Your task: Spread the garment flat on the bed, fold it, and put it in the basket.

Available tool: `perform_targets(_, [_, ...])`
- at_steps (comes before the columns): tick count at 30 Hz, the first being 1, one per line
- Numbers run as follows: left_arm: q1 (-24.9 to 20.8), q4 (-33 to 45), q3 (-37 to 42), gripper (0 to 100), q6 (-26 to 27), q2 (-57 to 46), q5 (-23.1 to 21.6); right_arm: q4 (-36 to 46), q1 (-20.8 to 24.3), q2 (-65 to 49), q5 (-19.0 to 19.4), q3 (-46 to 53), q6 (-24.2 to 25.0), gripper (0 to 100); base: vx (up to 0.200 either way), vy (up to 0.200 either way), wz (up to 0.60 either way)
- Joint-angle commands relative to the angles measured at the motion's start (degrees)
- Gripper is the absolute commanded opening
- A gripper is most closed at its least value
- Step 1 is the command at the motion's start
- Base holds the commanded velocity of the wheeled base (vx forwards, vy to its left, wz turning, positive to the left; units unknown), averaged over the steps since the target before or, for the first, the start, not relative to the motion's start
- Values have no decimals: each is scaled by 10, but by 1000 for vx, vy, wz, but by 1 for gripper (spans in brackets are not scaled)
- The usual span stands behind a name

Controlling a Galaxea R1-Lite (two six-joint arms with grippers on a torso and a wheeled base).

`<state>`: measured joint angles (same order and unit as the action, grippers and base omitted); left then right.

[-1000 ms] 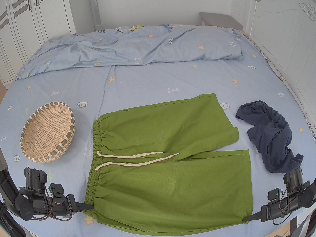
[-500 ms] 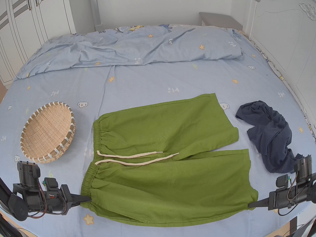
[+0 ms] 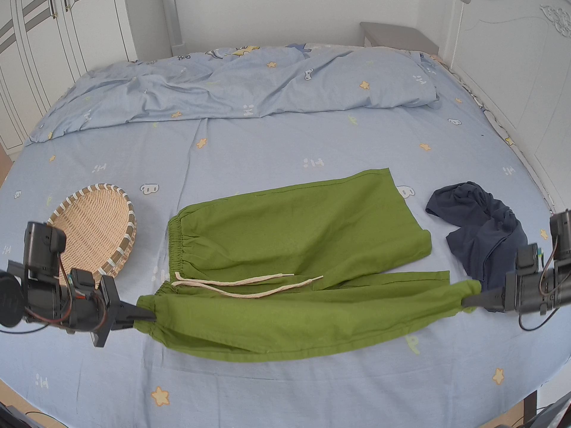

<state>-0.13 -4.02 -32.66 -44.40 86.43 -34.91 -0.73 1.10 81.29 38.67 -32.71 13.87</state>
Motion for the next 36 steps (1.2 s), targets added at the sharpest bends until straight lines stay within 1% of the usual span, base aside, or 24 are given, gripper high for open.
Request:
perform_targets(1, [0,77,-140,0,-8,13,1,59,3,36,0,-133,4,0,0,0,0])
perform_targets(3, [0,78,-143,0,-9,15,1,59,3,37,1,-137,4,0,0,0,0])
perform_targets(4, [0,77,-166,0,-17,33,2,60,4,56,1,-167,5,0,0,0,0])
perform_targets(8, [-1,79,-207,0,-23,55,2,70,8,95,0,-218,5,0,0,0,0])
perform_targets(12, [-1,79,-230,0,-26,74,4,82,15,125,0,-252,5,0,0,0,0])
perform_targets(13, [0,80,-253,0,-28,91,8,86,15,149,0,-282,5,0,0,0,0])
perform_targets(17, [0,80,-283,0,-31,110,9,86,15,175,0,-324,14,0,0,0,0])
perform_targets(19, [0,80,-285,0,-31,110,9,86,15,176,0,-325,14,0,0,0,0])
perform_targets(20, [0,80,-301,0,-32,118,9,86,15,188,0,-353,15,0,0,0,0])
perform_targets(24, [0,79,-310,0,-32,126,9,88,15,193,0,-380,21,0,0,0,0])
perform_targets(25, [0,79,-319,0,-32,138,10,94,15,198,0,-406,29,0,0,0,0])
perform_targets(27, [0,78,-327,0,-32,145,10,100,15,202,0,-424,30,0,0,0,0])
perform_targets(36, [5,69,-351,0,-25,164,10,115,15,217,0,-476,30,0,0,0,0])
